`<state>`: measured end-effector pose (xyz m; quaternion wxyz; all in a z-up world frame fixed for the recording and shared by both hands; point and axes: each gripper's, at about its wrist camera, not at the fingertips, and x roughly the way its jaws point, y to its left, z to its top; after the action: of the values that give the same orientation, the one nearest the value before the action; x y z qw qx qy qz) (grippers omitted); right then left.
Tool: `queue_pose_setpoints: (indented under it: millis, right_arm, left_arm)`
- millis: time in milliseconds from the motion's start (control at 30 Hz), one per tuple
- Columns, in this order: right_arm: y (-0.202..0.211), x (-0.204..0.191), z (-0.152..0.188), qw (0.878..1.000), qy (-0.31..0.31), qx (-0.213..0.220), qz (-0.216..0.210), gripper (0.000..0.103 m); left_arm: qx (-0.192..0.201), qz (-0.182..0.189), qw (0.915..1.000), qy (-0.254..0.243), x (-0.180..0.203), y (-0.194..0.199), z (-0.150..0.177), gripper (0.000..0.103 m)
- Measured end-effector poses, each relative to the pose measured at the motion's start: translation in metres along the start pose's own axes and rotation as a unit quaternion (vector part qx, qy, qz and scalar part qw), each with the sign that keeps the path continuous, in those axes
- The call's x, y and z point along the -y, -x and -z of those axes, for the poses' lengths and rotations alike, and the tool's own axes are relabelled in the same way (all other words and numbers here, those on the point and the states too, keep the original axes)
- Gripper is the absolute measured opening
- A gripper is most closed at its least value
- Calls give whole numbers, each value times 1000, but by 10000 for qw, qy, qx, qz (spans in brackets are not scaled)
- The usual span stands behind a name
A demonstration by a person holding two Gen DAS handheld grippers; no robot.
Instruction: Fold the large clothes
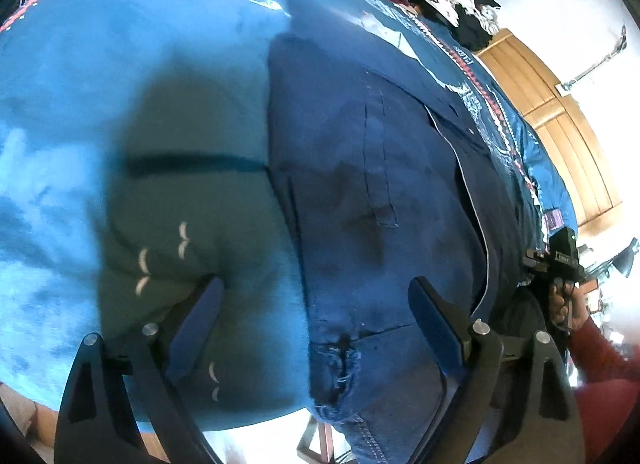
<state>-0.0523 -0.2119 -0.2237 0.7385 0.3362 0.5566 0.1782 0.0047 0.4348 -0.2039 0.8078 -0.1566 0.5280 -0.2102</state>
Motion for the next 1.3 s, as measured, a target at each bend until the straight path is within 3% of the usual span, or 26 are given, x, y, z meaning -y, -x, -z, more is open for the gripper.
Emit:
queue_pose_setpoints:
  millis: [67,167,300,567,867,1033,1100,1167,1200,1233,1300]
  right_arm:
    - [7,-8,-2,9997,144,65,182,36]
    - [24,-13,-5,9994,248,224,114,39]
    - [13,-5,-8,9993,165,-18,333,41]
    - [-6,1,-5,9995,52,-321,0,41]
    - [-31,-16,3,9968,342,-668,-266,43]
    - [-32,-17,2,9968,343,-647,-326,43]
    - [-31,-18,3,9970,348,-609,-333,43]
    - [-29,-16,4,9972,352,-551,-358,41]
    - [-27,-16,5,9974,358,-511,-361,38]
    - [-25,-16,5,9976,359,-462,-376,37]
    - [-21,-13,5,9979,271,-362,-453,37]
  left_arm:
    - [-21,-37,10000,-25,1,-1,0,93]
    - [-5,-30,10000,48,-1,2,0,90]
    - [-30,118,9998,174,-9,2,-1,90]
    - [-98,311,9991,287,-12,2,-3,91]
    - [-260,299,9992,39,4,-3,-6,93]
    - [-317,358,9988,-104,14,-8,-7,91]
    - [-302,369,9987,-151,17,-8,-8,83]
    - [-246,499,9984,-123,18,-7,-10,64]
    - [-212,523,9983,-133,18,-7,-11,47]
    - [-197,450,9986,-170,19,-8,-12,39]
    - [-213,395,9989,-152,18,-11,-11,36]
